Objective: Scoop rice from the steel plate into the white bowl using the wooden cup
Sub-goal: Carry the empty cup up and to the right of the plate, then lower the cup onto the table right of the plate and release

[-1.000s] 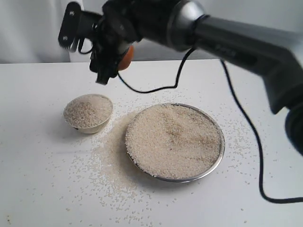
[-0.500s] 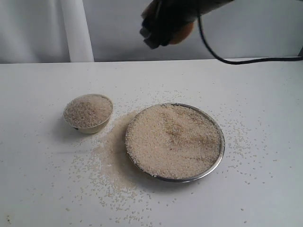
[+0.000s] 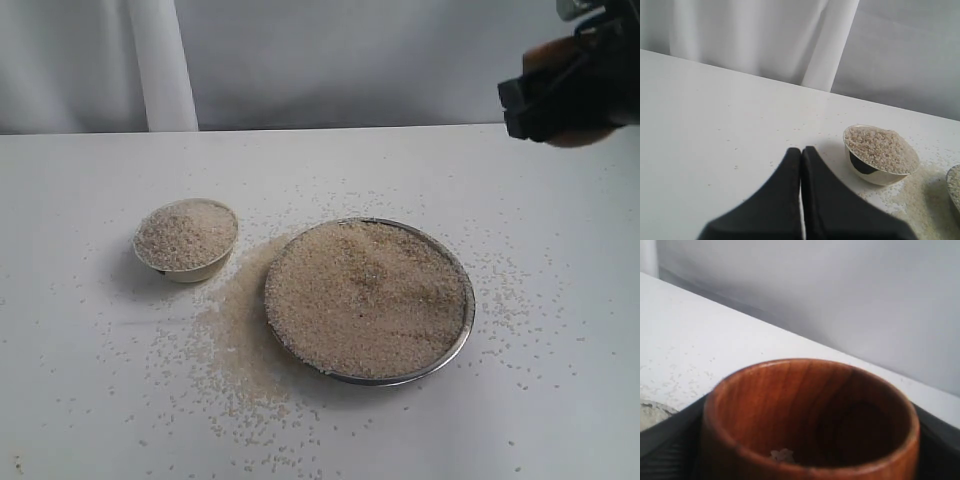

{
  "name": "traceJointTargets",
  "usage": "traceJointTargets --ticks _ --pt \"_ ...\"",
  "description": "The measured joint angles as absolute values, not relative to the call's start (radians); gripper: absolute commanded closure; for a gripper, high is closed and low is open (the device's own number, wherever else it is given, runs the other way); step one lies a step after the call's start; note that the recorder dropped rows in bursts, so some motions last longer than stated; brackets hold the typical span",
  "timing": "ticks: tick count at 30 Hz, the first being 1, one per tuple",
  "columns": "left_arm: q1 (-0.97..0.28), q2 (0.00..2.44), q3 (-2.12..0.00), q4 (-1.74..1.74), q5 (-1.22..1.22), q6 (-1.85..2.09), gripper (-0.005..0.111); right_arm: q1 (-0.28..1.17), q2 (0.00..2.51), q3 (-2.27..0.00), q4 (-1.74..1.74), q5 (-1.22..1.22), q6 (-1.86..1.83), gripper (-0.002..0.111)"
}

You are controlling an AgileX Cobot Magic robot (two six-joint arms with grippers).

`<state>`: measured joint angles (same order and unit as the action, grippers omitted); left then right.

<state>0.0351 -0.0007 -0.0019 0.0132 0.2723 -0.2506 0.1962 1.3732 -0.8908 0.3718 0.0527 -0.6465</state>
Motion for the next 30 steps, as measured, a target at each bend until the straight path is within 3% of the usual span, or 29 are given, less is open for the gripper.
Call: traceJointTargets --ticks 7,15,30 --pt "0.035 -0.001 -0.002 0.013 0.272 -0.251 0.107 0.181 1.373 -0.65 0.39 -0.222 -0.557 0.108" --pt "0.035 -0.001 -0.002 0.013 0.272 -0.251 0.107 0.17 1.412 -0.371 0.084 -0.737 -0.11 0.108" --pt "0.035 -0.001 -0.002 0.013 0.272 -0.251 0.107 0.17 1.855 -0.325 0.041 -1.057 -0.11 0.108"
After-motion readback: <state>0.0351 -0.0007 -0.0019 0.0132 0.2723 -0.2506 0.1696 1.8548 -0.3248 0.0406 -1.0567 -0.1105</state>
